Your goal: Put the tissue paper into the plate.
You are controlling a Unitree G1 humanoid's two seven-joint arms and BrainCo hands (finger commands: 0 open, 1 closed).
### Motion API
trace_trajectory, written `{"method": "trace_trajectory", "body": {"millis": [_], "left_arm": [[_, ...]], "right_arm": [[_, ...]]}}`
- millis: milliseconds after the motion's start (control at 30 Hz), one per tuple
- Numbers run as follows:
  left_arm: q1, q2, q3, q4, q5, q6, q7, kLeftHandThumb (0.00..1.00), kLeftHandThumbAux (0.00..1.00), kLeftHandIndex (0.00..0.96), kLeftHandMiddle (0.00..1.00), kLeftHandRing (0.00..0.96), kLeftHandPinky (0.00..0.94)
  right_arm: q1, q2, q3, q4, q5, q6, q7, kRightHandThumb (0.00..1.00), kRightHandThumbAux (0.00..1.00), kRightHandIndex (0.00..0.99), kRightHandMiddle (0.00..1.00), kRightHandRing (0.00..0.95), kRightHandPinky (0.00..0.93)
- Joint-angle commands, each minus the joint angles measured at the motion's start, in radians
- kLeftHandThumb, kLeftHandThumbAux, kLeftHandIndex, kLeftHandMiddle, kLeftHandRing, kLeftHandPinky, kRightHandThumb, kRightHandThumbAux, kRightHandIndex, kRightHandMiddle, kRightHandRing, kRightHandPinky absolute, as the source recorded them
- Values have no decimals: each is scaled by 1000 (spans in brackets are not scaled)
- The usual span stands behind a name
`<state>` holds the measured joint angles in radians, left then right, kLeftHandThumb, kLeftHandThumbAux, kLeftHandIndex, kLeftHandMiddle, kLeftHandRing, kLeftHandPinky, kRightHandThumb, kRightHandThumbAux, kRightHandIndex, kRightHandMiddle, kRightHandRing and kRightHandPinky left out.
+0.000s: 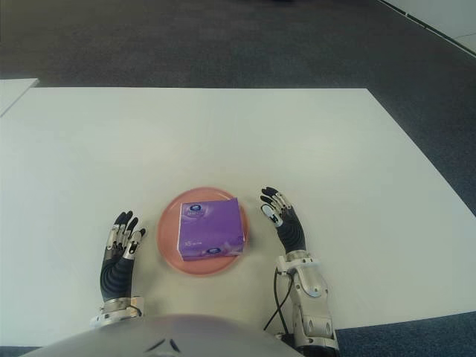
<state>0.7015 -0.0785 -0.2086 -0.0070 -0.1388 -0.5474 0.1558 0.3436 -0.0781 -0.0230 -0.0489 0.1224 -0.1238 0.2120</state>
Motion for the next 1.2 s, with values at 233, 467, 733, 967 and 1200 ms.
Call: {"method": "trace_trajectory", "body": {"millis": [233, 467, 733, 967, 1200], "left_arm": [[-10, -30, 20, 77, -14, 60, -31, 122, 562, 48, 56, 13, 0], [-42, -30, 41, 113, -10, 71, -27, 110, 552, 46, 61, 17, 0], [-50, -35, 55, 129, -12, 64, -35, 113, 545, 56, 62, 17, 0], [-53, -34, 65, 134, -17, 69, -45, 117, 536, 58, 62, 15, 0], [-57, -35, 82, 142, -38, 71, -65, 121, 540, 59, 62, 15, 0]], "right_arm": [[50, 15, 29, 62, -28, -3, -12, 119, 416, 145, 218, 169, 152], [49, 23, 39, 97, -44, -45, -29, 106, 443, 124, 213, 178, 171], [47, 54, 42, 151, -55, -67, -80, 110, 468, 108, 231, 202, 197], [48, 98, 40, 164, -31, -39, -126, 108, 513, 118, 229, 207, 191], [58, 121, 44, 182, -36, -85, -139, 125, 528, 136, 225, 207, 190]]}}
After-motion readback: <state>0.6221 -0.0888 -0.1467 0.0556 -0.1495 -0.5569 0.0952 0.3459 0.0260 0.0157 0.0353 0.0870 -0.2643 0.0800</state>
